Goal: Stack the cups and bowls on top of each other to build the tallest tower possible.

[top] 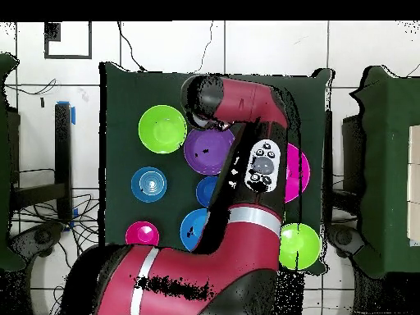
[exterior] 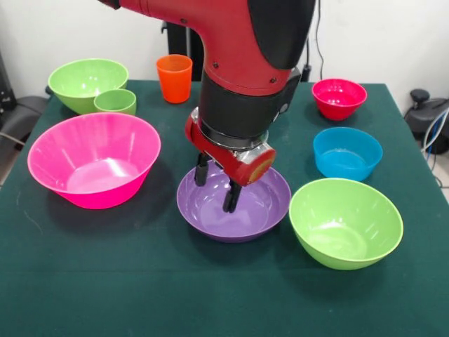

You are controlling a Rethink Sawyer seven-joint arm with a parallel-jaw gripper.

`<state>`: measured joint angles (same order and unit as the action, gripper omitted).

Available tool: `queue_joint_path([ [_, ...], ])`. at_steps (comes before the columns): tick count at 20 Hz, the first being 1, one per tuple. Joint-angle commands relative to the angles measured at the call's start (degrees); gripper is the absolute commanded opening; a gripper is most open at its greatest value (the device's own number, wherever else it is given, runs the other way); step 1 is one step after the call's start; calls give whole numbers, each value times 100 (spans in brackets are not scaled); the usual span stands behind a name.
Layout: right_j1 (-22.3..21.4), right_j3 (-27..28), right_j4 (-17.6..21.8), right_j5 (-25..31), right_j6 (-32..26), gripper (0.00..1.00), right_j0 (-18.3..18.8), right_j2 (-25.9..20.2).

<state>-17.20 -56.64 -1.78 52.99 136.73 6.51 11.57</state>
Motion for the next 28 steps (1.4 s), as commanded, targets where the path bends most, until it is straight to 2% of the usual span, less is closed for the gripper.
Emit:
queue_joint_path([
  [1, -80, -65, -109, 488, 584, 100, 62, -167],
  [10, -22, 170, -235, 612, 815, 100, -94, -74],
  [15, 9, 83, -452, 380, 1020, 100, -146, -74],
  [18, 188, 113, -521, 72, 1010, 100, -109, -126],
  [21, 424, 191, -507, -338, 872, 100, -74, -176],
  [28, 698, 468, -330, -555, 183, 100, 42, -314],
])
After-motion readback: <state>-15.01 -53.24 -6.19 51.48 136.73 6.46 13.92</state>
